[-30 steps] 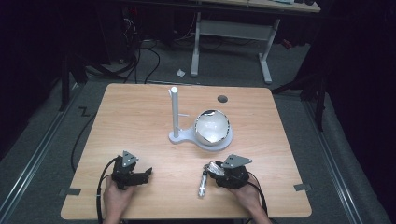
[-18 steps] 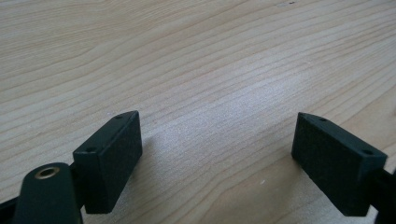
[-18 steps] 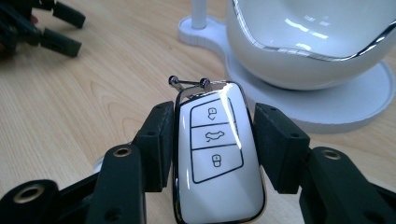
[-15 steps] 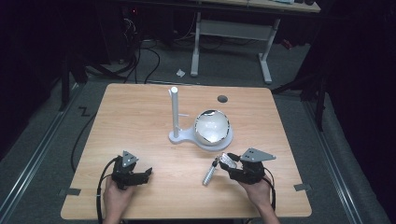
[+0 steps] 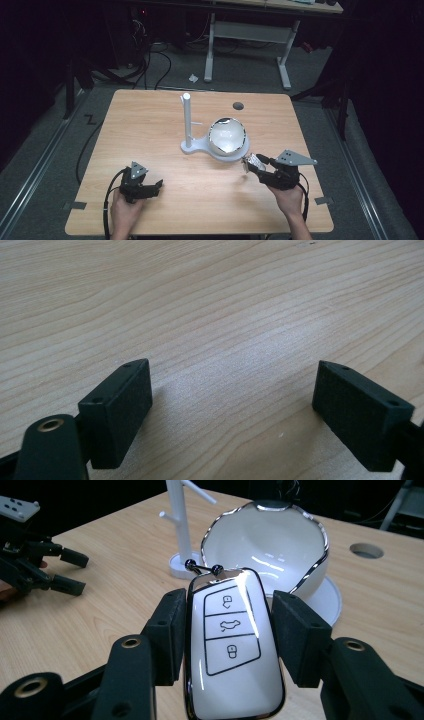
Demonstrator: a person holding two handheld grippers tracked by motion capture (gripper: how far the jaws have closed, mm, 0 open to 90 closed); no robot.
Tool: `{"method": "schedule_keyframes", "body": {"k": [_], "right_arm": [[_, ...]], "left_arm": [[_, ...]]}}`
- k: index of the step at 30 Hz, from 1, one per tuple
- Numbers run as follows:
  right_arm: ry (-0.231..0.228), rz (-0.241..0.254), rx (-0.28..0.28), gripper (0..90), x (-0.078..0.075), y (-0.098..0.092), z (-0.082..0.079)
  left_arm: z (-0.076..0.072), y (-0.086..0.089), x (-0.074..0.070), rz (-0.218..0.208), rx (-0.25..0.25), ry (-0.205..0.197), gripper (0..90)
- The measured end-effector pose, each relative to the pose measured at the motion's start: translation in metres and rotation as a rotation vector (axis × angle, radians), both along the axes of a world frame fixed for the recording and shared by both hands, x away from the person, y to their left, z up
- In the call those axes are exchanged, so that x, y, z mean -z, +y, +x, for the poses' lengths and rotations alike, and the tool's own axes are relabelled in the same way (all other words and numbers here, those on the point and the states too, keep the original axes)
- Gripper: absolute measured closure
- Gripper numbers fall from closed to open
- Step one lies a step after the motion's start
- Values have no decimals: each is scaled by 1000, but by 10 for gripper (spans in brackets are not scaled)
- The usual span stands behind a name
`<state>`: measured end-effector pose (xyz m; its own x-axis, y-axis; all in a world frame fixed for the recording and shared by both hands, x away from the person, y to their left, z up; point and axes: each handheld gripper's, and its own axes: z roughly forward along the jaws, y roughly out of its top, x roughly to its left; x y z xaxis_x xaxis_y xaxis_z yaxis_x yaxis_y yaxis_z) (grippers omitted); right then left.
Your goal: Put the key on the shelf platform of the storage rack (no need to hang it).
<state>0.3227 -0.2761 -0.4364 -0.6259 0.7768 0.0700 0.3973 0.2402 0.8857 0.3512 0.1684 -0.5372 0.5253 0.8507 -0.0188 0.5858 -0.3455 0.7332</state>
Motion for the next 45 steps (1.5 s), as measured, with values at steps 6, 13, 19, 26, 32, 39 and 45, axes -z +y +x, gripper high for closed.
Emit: {"method": "schedule_keyframes", "body": {"k": [6, 13, 19, 26, 32, 39, 45], "right_arm": [[-13, 11, 4, 504, -17, -6, 8], [-25, 5, -5, 503, -35, -2, 19], [-30, 28, -3, 504, -46, 0, 28], [-55, -10, 6, 504, -58, 10, 39], [-21, 6, 20, 505, -66, 10, 58], [-6, 25, 27, 505, -67, 14, 77], [-6, 12, 43, 505, -64, 22, 88]], "left_arm": [[0, 0, 0, 0, 0, 0, 165], [1, 0, 0, 1, -1, 2, 165], [1, 0, 0, 2, -2, 2, 165], [1, 0, 0, 1, -2, 1, 165], [1, 0, 0, 1, -2, 1, 165], [1, 0, 0, 2, -2, 1, 165], [0, 0, 0, 2, -2, 1, 165]]}}
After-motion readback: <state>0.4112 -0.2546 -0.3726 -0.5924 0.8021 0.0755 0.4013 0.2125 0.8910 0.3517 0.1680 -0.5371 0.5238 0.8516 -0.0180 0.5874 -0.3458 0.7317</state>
